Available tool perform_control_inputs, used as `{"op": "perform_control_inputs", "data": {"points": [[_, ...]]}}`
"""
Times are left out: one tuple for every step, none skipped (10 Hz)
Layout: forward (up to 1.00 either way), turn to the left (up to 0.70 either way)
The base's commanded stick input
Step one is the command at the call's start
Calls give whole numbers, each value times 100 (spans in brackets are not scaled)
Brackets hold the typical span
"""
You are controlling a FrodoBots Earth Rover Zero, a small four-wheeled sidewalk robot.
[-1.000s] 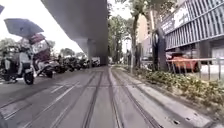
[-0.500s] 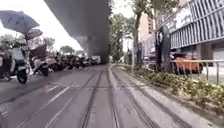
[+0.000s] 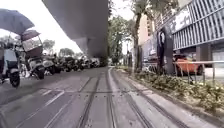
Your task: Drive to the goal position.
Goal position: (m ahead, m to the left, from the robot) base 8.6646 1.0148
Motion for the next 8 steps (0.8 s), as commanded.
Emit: {"op": "perform_control_inputs", "data": {"points": [[45, 0], [45, 0], [45, 0], [45, 0], [45, 0], [45, 0], [45, 0], [45, 0]]}}
